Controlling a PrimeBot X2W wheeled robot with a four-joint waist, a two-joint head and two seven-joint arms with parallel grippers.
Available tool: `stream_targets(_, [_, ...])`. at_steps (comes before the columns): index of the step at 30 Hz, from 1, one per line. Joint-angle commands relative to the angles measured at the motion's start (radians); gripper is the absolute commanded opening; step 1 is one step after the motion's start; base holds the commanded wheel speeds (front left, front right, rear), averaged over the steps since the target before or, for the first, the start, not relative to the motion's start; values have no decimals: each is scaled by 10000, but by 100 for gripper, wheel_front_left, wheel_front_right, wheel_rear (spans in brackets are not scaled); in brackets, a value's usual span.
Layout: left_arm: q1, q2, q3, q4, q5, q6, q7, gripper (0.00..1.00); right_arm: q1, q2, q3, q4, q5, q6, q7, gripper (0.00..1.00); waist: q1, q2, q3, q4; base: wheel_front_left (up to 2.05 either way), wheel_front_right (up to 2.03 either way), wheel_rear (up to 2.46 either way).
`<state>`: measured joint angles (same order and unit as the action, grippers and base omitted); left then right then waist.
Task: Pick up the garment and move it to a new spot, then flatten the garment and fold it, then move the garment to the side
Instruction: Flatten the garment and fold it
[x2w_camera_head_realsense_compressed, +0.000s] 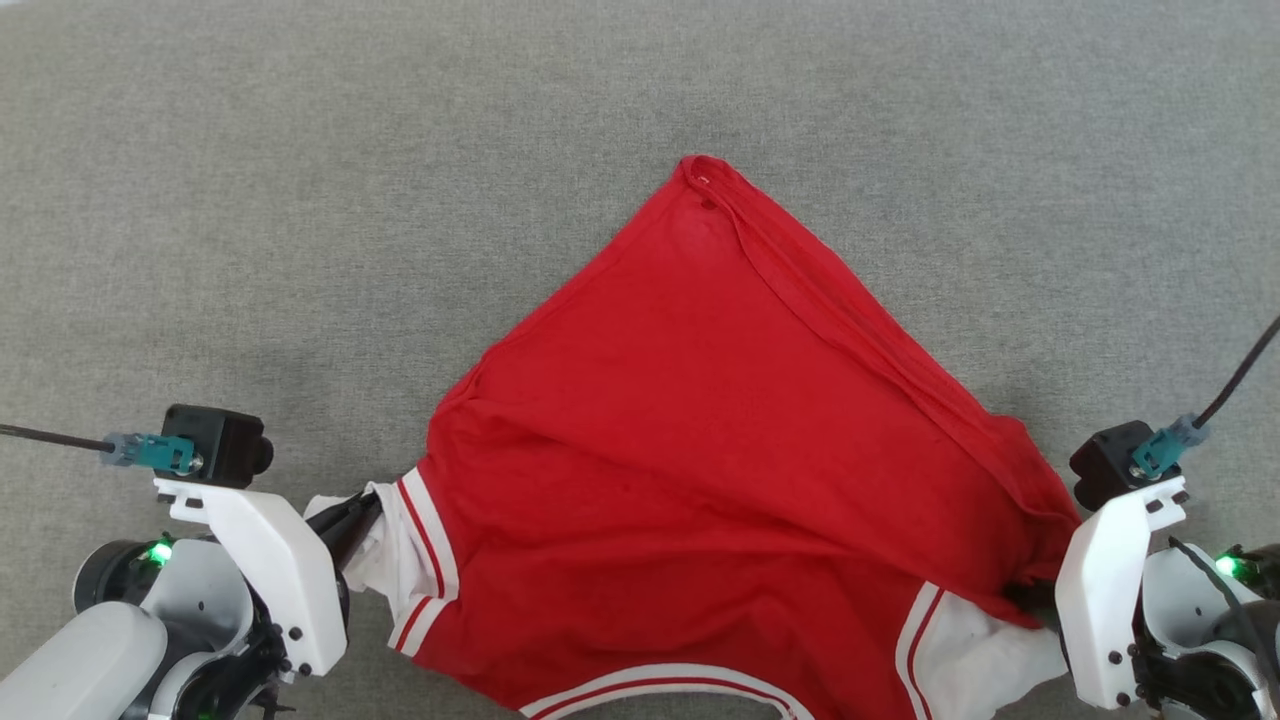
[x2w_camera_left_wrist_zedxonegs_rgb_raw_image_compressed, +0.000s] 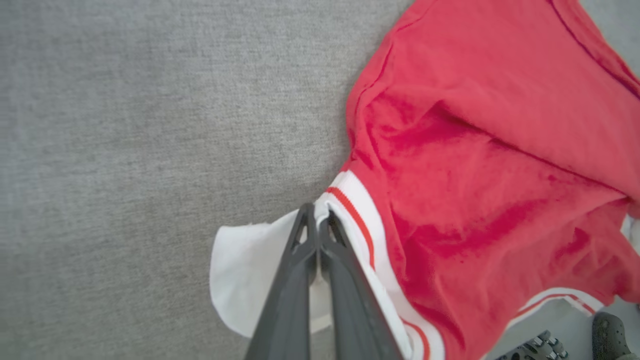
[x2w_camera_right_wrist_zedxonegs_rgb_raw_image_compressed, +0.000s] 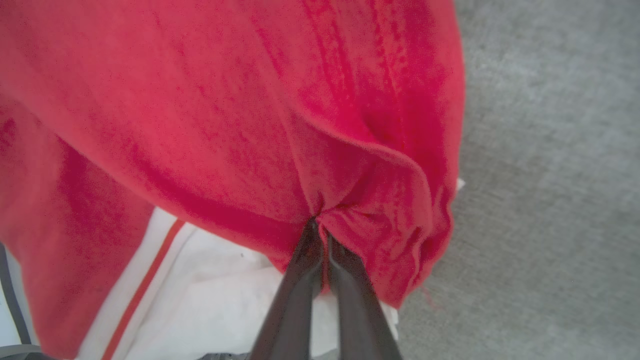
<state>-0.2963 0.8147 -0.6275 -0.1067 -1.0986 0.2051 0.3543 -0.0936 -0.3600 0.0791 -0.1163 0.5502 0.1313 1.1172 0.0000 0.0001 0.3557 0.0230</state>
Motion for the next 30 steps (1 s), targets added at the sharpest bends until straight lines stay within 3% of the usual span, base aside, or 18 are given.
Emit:
stream_targets(1, [-52, -37, -7, 46, 54, -49, -43, 0, -39, 81, 74, 292, 1, -10, -126, 100, 0, -1, -38, 5, 0, 0, 0])
stream_targets(5, [20, -90, -44, 94, 58, -96, -113, 0, -117, -203, -374, -245, -85, -31, -8, 100, 0, -1, -157, 43, 0, 0, 0])
stream_targets(12, [-60, -261, -238, 65, 151, -269, -91, 0, -266, 106, -1087, -2439, -183, -5, 382, 100, 0, -1, -309, 339, 0, 0, 0])
stream_targets(18, [-308, -472, -396, 152, 285, -389, -42, 0, -1467, 26, -708, -3212, -634, -5, -671, 100, 0, -1, -249, 724, 0, 0, 0])
stream_targets(23, [-647, -769, -615, 329, 367, -584, 54, 0, -2944, -204, 240, -2271, -825, -5, -1936, 100, 0, -1, -134, 1175, 0, 0, 0])
stream_targets(30, [-1328, -1366, -1024, 717, 651, -989, 222, 0, -5136, -686, 1663, 636, -865, -7, -3102, 100, 0, -1, 149, 2042, 0, 0, 0])
